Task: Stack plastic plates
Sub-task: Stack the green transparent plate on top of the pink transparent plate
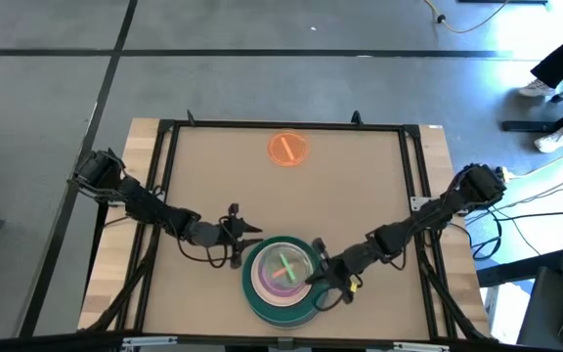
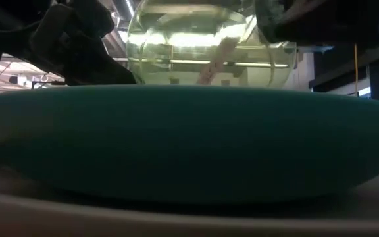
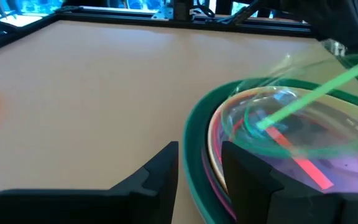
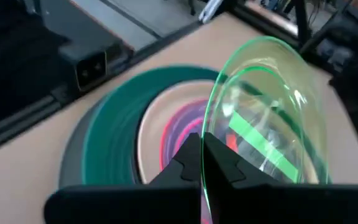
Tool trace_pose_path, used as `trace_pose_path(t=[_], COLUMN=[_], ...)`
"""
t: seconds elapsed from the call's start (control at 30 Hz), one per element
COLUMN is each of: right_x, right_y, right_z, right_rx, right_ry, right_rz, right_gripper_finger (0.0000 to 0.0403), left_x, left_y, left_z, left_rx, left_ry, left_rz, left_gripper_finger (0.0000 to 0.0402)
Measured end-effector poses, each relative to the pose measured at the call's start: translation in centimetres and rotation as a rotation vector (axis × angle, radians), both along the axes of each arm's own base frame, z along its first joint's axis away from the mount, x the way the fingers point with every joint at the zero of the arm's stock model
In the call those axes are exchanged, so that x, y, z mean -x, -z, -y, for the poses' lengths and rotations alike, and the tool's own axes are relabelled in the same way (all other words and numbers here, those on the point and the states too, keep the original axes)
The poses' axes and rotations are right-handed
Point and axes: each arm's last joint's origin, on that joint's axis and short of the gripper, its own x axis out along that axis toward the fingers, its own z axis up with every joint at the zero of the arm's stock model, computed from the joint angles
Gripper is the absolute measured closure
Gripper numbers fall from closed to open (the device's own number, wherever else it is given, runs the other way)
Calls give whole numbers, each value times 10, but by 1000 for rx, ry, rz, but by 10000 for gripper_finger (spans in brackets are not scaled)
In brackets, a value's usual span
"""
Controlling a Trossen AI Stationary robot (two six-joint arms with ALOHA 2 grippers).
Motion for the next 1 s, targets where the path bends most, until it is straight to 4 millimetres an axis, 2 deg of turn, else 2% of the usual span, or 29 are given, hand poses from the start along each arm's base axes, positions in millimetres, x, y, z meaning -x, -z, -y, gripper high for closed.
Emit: trace_pose_path(t=[0.33,0.63,0.8,1.0], right_x=[-8,-9,-9,-10], right_y=[28,24,25,24], right_z=[2,-3,-1,-1], right_rx=[42,-29,-15,-109], right_ry=[20,-76,-17,43], right_rz=[-81,-58,-64,-96], right_gripper_finger=[402,402,402,402], left_x=[3,8,8,8], left_y=[-1,-2,-3,-3], left_z=[0,7,7,7], left_rx=[-80,-148,-148,-148], left_ry=[-139,-233,-246,-246], left_rz=[22,42,53,53], left_gripper_finger=[285,285,285,285])
